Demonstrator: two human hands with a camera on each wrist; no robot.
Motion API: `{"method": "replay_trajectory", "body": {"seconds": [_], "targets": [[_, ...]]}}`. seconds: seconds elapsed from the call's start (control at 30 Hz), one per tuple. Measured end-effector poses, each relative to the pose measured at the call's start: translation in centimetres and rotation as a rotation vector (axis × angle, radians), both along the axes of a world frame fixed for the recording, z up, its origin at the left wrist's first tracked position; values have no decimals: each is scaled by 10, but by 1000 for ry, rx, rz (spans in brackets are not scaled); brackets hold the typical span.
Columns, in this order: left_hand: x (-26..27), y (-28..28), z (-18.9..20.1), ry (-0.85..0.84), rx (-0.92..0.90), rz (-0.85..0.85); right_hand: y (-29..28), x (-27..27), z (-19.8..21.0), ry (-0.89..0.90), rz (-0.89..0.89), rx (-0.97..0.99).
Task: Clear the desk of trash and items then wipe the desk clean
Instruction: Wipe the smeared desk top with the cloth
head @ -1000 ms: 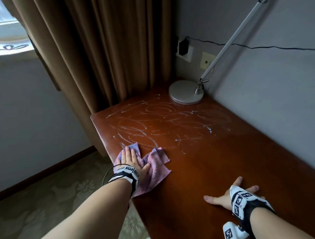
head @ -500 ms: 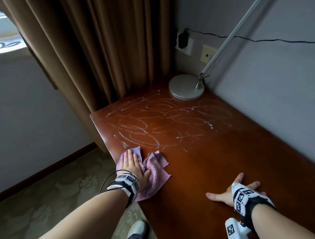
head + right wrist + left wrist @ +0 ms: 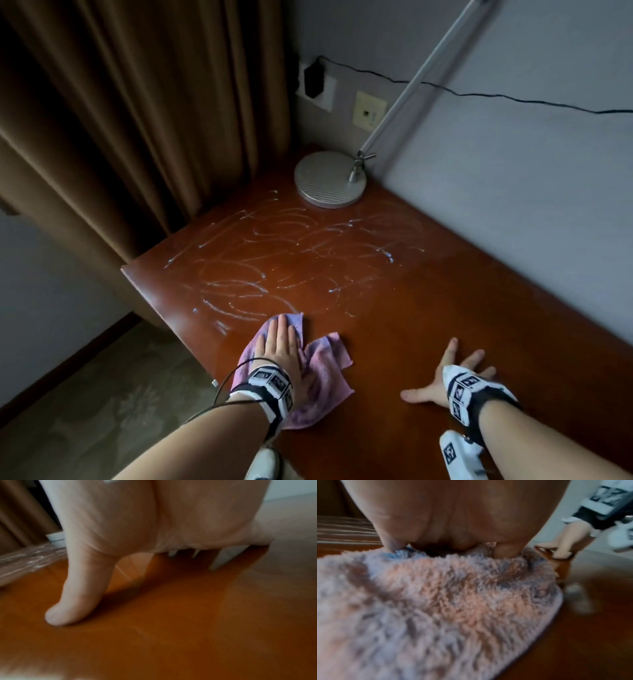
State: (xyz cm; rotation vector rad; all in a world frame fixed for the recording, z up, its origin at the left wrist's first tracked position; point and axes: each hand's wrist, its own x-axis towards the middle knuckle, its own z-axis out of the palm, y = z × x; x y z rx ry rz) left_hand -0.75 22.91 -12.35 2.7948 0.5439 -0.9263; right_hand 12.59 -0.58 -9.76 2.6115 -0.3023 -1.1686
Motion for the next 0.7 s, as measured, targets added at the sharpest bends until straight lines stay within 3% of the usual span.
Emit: {"method": "replay_trajectory", "body": {"seconds": [0.17, 0.37, 0.7], "targets": [[9, -5, 5, 68, 6, -231, 22, 9, -1, -47, -182, 83], [88, -21, 0, 21, -4, -407, 21, 5, -30, -139, -256, 120], [104, -23, -4, 72, -7, -488, 23, 4, -38, -199, -300, 172]]}}
